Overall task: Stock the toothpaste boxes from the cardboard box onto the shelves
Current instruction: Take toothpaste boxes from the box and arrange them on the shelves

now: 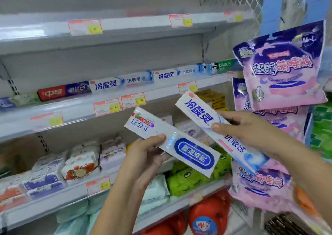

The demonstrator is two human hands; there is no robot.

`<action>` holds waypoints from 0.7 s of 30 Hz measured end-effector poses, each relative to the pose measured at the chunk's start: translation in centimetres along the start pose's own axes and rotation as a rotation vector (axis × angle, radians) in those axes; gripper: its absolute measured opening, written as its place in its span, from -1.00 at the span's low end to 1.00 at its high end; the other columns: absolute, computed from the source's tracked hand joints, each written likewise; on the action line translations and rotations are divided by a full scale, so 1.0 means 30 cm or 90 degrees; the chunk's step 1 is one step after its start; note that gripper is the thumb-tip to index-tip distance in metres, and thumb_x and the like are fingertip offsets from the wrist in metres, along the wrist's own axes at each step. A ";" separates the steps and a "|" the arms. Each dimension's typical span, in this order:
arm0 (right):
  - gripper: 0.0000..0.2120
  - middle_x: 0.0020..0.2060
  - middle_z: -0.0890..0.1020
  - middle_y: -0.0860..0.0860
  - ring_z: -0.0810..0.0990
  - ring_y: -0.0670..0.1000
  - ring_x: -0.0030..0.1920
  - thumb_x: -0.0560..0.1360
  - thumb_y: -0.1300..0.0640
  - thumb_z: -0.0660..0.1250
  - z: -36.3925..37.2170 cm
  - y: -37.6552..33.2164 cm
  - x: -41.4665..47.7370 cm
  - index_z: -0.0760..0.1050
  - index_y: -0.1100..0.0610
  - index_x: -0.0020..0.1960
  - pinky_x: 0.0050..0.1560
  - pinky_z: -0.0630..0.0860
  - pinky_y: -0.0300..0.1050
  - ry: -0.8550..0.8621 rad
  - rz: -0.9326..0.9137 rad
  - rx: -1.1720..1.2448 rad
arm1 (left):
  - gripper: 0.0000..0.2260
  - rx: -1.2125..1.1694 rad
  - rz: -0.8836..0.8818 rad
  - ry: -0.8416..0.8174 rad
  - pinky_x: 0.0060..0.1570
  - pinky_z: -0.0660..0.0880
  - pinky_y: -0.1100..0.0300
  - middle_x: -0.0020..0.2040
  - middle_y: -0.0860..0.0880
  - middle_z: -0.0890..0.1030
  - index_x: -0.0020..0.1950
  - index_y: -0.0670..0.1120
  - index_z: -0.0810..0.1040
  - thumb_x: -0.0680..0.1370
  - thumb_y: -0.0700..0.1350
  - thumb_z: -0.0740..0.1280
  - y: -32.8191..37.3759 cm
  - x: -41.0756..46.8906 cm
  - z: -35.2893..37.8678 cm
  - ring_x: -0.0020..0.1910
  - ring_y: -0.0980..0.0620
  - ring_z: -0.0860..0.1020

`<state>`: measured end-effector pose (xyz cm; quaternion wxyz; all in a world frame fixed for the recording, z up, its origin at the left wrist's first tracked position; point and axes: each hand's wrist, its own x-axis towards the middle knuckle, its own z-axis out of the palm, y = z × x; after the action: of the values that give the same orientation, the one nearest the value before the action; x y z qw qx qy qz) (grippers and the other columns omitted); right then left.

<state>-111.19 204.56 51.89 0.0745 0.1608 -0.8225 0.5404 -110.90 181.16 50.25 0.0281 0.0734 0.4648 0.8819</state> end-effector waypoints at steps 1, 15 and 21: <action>-0.79 0.00 0.69 -0.13 0.64 -0.02 0.00 0.47 0.05 0.38 -0.025 -0.014 0.046 0.62 -0.16 0.08 0.17 0.48 0.02 -0.011 0.000 -0.025 | -0.80 -0.003 -0.003 -0.016 -0.12 0.57 -0.19 -0.15 -0.21 0.66 -0.07 -0.25 0.54 0.34 -0.38 0.26 0.017 0.030 0.014 -0.17 -0.14 0.65; -0.69 0.07 0.67 -0.06 0.63 0.08 0.06 0.47 -0.02 0.40 -0.239 -0.315 0.485 0.54 -0.17 0.21 0.13 0.47 0.00 -0.188 0.080 -0.179 | -0.87 0.015 -0.112 0.005 -0.14 0.63 0.02 -0.08 -0.21 0.68 -0.19 -0.19 0.70 0.33 -0.22 0.39 0.323 0.260 0.125 -0.15 -0.07 0.68; -0.47 0.30 0.51 -0.08 0.50 -0.24 0.04 0.51 0.04 0.37 -0.253 -0.433 0.617 0.33 -0.01 0.45 -0.08 0.39 -0.46 -0.203 0.020 -0.312 | -0.90 0.000 -0.145 0.105 -0.24 0.60 -0.03 -0.18 -0.18 0.69 -0.02 -0.17 0.54 0.53 -0.27 0.24 0.452 0.286 0.192 -0.27 -0.06 0.68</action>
<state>-124.46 203.34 71.69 -0.0275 0.2086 -0.9321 0.2948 -118.24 179.19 65.51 0.0898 -0.0522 0.4708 0.8761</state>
